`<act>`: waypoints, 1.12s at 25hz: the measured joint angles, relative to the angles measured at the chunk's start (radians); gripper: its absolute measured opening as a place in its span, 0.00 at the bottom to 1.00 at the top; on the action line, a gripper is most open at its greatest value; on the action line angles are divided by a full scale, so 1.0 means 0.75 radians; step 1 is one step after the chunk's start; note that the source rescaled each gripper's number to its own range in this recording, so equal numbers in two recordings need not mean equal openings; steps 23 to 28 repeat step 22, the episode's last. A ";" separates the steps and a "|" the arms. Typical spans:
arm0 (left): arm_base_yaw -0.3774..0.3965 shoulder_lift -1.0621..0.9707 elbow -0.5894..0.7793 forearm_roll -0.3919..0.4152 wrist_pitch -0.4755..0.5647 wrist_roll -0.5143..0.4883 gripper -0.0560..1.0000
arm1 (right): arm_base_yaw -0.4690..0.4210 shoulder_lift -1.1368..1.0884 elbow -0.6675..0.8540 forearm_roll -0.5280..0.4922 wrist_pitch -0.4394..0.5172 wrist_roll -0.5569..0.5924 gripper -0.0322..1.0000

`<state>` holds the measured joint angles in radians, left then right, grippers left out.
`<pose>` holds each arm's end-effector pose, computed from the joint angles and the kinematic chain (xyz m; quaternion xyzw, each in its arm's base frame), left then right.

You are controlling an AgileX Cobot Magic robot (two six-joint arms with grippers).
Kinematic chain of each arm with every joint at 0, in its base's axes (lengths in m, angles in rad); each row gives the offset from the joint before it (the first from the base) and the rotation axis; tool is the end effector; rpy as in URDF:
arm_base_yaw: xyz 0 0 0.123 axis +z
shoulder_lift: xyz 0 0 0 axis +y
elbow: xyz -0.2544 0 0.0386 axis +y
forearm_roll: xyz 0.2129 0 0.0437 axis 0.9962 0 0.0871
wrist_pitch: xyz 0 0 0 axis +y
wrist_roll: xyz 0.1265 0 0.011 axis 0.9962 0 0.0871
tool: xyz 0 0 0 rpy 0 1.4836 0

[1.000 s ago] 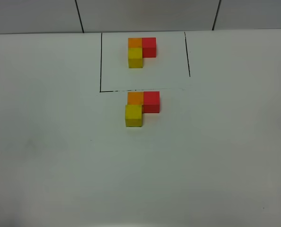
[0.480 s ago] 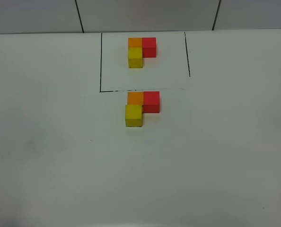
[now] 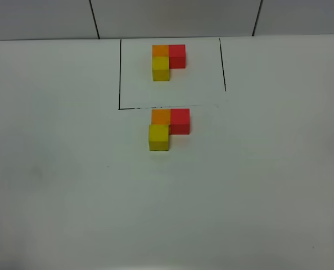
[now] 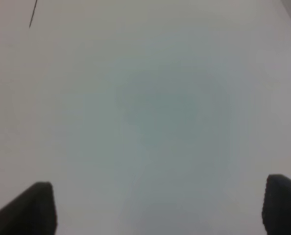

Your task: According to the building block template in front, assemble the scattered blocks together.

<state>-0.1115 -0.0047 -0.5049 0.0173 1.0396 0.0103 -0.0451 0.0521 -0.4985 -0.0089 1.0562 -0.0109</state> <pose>0.0247 -0.0009 0.2480 0.0512 0.8435 -0.0184 0.5343 0.0310 -0.0024 0.2427 0.0148 0.8656 -0.0185 0.5001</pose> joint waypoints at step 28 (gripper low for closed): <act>0.000 0.000 0.000 0.000 0.000 0.002 0.65 | 0.000 0.000 0.000 0.005 0.000 -0.004 0.78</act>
